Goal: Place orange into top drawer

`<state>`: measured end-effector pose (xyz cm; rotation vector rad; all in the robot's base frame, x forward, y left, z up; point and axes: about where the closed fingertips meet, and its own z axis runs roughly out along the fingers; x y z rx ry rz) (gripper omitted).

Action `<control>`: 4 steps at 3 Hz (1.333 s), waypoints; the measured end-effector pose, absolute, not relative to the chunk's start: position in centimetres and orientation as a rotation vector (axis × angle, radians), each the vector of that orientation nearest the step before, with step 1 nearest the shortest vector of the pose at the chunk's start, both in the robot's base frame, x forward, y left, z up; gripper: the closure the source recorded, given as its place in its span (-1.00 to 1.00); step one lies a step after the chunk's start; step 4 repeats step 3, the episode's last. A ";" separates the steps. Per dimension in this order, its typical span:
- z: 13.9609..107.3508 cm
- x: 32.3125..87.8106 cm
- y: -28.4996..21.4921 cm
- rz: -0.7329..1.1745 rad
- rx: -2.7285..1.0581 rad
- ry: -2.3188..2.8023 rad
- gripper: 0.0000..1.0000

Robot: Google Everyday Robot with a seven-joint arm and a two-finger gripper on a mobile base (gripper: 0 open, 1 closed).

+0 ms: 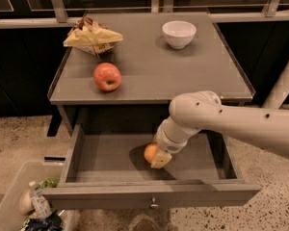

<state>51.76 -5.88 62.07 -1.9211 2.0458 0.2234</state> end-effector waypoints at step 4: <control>62.1 51.8 -5.9 0.223 -1.921 2.046 -1.00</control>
Offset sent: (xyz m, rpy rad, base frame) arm 0.0000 0.0000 0.0000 0.0000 0.0000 0.0000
